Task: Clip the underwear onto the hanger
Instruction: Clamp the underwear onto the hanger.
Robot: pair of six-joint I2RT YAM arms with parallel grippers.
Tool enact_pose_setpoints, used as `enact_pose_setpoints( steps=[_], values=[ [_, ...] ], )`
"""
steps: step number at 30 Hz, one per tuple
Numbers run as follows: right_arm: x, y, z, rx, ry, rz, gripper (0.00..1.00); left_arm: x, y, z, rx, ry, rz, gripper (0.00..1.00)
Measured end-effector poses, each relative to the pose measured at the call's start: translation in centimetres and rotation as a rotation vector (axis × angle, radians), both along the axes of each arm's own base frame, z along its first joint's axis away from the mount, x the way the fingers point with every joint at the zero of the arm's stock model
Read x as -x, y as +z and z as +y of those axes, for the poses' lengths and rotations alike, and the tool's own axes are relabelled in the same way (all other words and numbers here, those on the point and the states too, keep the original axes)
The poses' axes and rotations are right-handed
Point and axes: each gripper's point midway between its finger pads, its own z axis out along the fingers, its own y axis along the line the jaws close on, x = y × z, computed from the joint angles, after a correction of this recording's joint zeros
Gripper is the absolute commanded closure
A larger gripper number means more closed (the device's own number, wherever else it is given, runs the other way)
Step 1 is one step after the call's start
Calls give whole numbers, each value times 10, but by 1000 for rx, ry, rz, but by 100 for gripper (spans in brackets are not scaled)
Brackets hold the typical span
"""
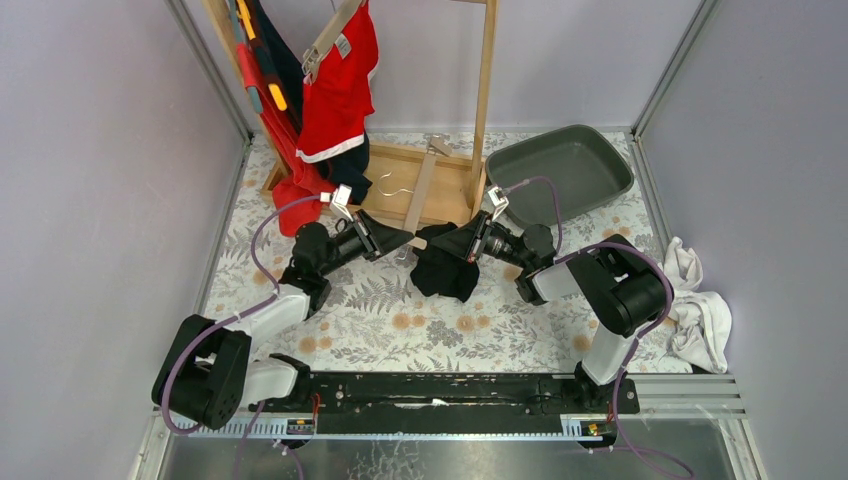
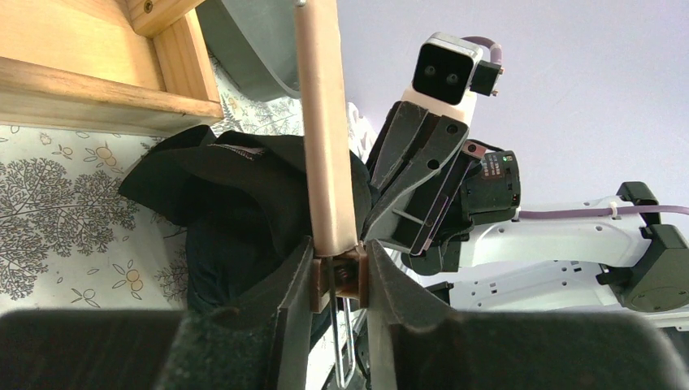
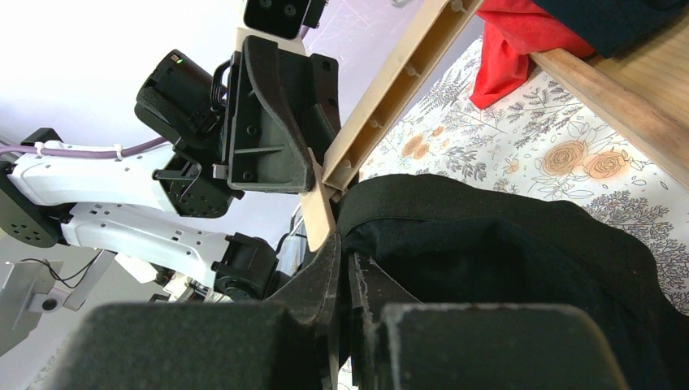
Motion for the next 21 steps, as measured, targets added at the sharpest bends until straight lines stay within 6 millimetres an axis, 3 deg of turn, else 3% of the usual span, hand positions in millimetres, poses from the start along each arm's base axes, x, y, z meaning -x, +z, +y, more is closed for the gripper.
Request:
enact_pose_setpoints(
  steps=[9,21],
  values=[
    [0,-2,0,3,0,5,100,2,-3,1,3,-2,-8,48],
    [13,-49,-7,73,1,127,100,13,-44,3,-33,-14,78,45]
  ],
)
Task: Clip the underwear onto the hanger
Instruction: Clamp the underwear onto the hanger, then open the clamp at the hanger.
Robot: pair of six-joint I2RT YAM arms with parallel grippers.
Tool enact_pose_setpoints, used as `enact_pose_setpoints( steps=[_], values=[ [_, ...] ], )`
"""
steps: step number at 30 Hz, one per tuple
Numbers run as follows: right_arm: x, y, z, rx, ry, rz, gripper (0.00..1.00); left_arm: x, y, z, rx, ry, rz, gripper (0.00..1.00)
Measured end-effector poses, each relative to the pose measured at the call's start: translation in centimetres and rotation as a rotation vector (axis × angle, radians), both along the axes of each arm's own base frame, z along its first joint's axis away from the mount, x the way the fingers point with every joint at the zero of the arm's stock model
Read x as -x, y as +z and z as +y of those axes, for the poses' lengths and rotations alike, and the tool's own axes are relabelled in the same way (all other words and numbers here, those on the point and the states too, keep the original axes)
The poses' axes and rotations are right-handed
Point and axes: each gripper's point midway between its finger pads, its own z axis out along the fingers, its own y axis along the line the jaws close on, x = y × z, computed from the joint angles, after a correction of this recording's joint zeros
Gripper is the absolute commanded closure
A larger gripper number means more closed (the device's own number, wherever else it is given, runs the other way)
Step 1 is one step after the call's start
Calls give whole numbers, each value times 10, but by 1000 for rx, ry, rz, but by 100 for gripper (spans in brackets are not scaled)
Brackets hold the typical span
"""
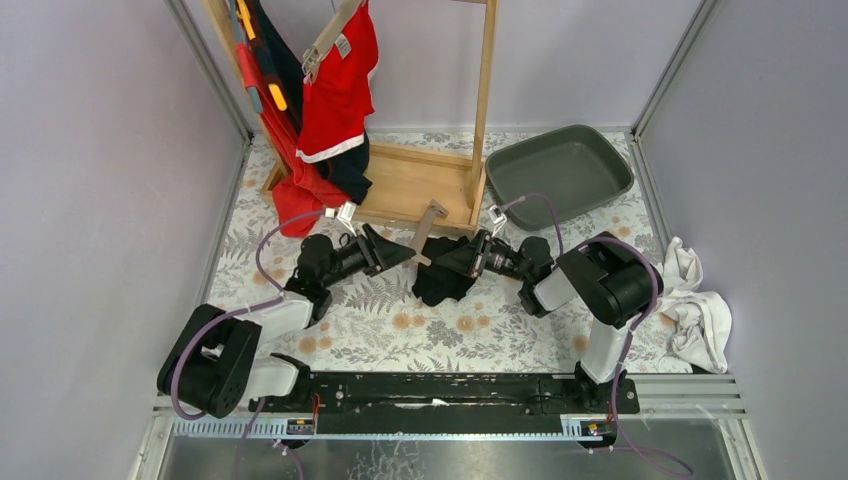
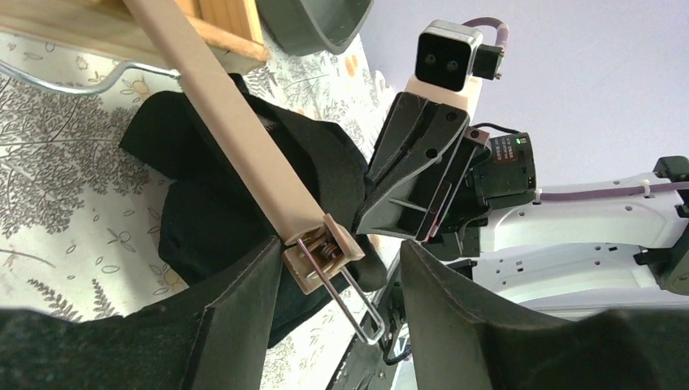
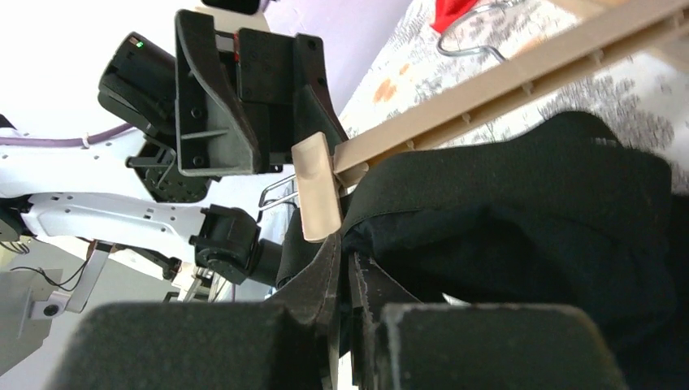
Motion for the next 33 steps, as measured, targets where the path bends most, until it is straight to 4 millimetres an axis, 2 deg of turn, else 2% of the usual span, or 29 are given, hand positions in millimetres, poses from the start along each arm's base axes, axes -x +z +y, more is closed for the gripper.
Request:
enact_pose_setpoints(
  steps=[8,11,12,13,15,19,21,22,25,27,30,32,33],
  values=[
    [24,-36,-14,62,0,108,93,5,-17,14,-125,45,-18,21],
    [35,-48,-20,85,-1,150,89,2,-22,27,-198,110,-17,19],
    [40,-52,-23,93,-1,166,83,0,-23,32,-215,133,-14,19],
    [44,-55,-25,100,-1,182,73,-3,-25,38,-236,162,-9,19],
    [54,-57,-29,109,3,200,63,-8,-28,47,-266,208,0,18],
    [63,-36,-36,118,-30,149,40,-18,-27,55,-293,267,8,18],
    [54,-18,-41,143,-96,72,30,-21,-26,55,-294,274,10,18],
    [46,-8,-45,165,-143,31,29,-22,-26,55,-291,275,12,18],
    [13,25,-54,259,-283,-86,28,-25,-29,54,-279,279,27,18],
    [-9,38,-54,329,-335,-120,28,-28,-29,52,-265,283,30,18],
    [-40,37,-47,429,-363,-111,31,-34,-25,49,-234,289,19,18],
    [-51,20,-42,481,-355,-76,31,-38,-19,47,-205,292,3,18],
    [-54,5,-41,511,-346,-46,31,-40,-18,46,-196,292,-3,18]
  ],
)
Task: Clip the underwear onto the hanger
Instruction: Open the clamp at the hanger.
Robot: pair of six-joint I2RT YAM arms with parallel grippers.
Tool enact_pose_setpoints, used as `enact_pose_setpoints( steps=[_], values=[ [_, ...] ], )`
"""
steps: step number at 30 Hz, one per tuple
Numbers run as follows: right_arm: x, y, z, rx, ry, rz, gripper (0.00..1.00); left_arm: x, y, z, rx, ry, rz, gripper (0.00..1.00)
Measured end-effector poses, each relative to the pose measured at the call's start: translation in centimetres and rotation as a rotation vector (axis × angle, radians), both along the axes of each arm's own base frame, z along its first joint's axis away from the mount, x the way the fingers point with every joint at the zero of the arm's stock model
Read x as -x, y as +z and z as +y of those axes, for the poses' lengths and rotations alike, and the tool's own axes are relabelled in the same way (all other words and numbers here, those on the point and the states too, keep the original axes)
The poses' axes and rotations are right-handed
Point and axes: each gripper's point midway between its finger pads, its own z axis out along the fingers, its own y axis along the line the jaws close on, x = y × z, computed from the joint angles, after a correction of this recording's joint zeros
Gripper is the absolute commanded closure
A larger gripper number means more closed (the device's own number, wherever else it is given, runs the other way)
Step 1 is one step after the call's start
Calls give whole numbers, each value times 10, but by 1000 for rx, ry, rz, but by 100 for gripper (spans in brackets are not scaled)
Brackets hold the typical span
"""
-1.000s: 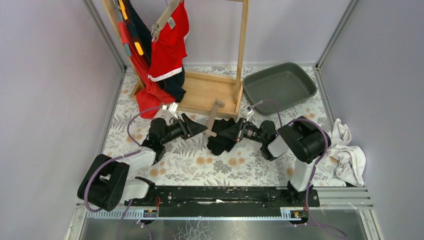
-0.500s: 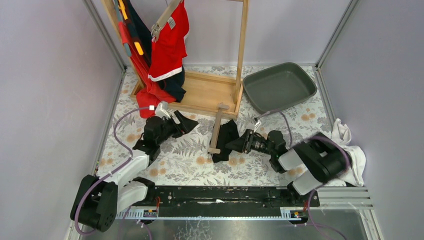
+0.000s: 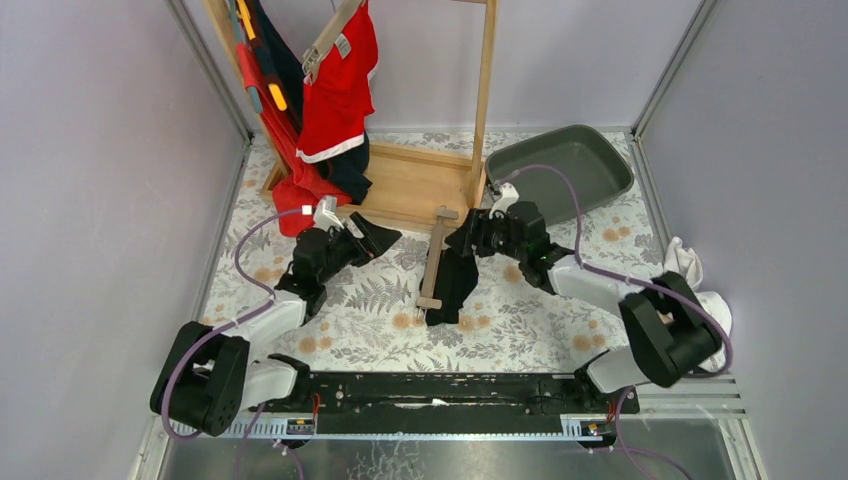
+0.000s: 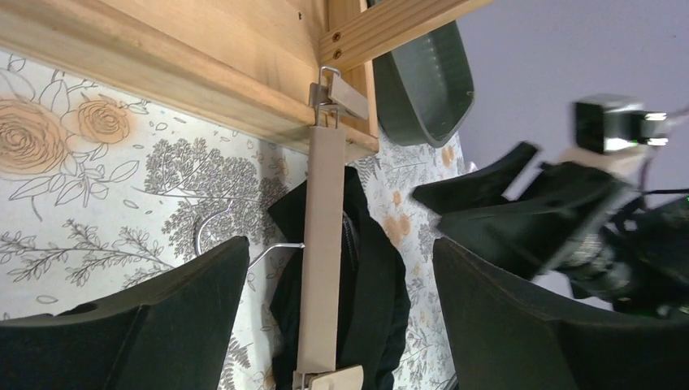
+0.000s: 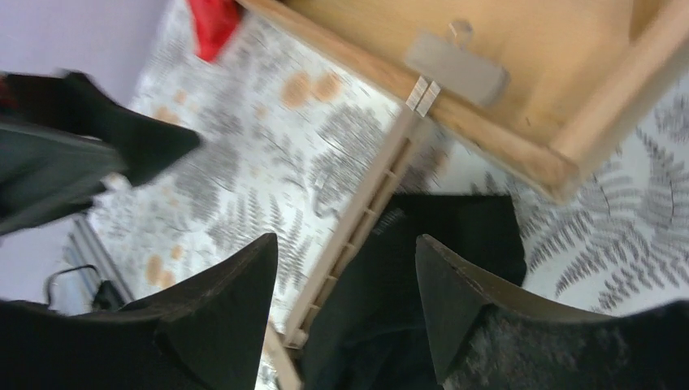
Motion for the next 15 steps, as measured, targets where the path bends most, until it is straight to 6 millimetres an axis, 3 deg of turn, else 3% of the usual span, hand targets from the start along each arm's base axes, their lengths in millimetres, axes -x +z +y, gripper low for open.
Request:
enact_pose_setpoints(
  steps=[4,7,15],
  values=[
    [1,-58,-1,91,-2,145,33,-4,5,-3,27,0,-18,18],
    [1,-82,-1,122,3,202,33,-7,7,-4,40,-2,-28,18],
    [-17,-89,13,112,11,199,34,-10,8,-8,65,-12,-37,18]
  ],
)
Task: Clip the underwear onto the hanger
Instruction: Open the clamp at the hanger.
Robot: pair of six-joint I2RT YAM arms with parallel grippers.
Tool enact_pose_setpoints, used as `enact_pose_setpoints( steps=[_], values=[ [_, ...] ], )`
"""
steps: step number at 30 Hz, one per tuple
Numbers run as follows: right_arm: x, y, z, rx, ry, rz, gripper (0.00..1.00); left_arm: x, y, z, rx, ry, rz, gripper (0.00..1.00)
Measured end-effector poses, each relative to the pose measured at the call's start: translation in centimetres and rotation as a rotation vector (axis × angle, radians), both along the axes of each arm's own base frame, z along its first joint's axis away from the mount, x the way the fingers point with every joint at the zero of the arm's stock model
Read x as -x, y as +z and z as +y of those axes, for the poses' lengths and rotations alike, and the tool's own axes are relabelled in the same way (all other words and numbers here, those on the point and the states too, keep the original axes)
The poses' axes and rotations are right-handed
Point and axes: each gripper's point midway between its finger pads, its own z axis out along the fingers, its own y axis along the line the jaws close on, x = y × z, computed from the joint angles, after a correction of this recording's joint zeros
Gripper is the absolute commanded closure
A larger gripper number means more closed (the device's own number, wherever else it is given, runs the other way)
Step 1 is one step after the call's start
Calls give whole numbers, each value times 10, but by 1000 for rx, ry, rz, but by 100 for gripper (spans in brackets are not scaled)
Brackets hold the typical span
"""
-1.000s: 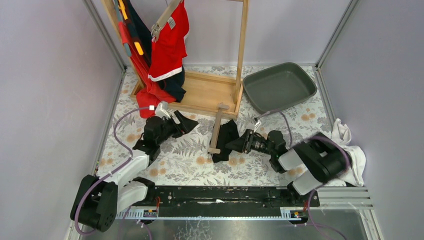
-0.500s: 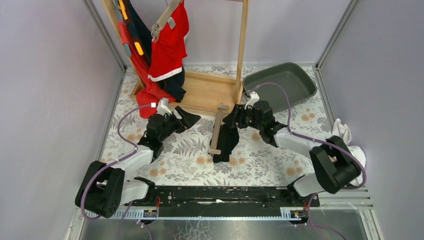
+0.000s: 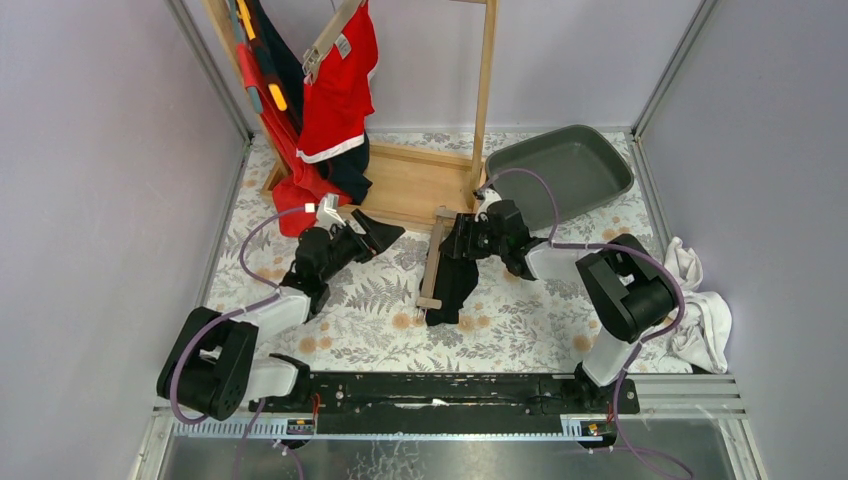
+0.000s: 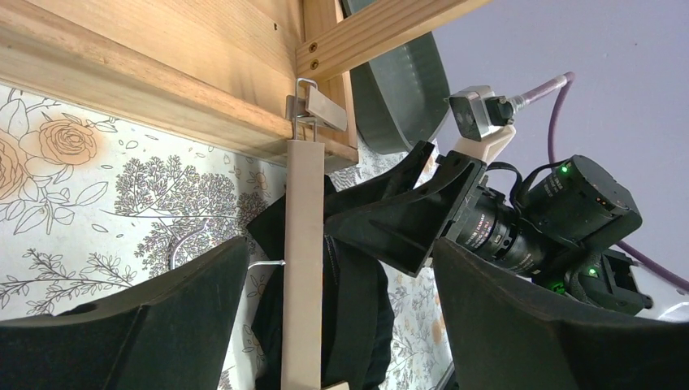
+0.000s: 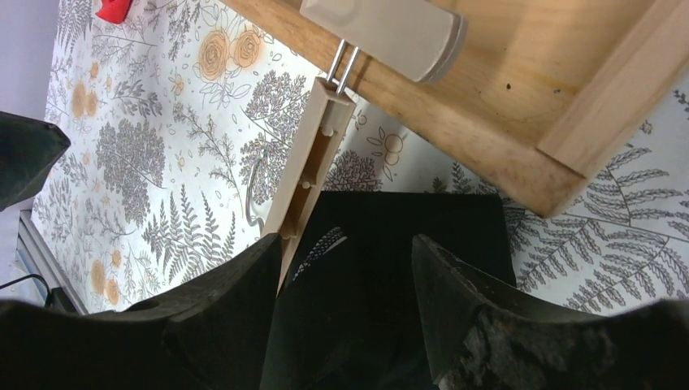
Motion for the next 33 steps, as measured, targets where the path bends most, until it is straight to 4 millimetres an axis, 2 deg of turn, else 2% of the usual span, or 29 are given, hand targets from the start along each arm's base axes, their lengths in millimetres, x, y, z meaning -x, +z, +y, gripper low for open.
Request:
enact_pose_setpoints(
  steps=[5,9,15,26,30,33],
  values=[
    [-7,1,6,-11,5,-7,35,-2,0,-1,6,0,-5,18],
    [-19,3,19,-47,23,-12,37,-5,-4,-3,16,-3,1,18],
    [-20,-5,30,-93,47,14,42,-7,-11,-4,26,-4,10,18],
    [-19,1,51,-208,110,31,65,-14,-17,-7,55,-1,13,18],
    [-19,-5,56,-233,120,54,83,-15,-19,-7,58,-1,16,17],
    [-17,6,62,-289,130,63,95,-16,-20,-7,61,1,16,17]
  ],
)
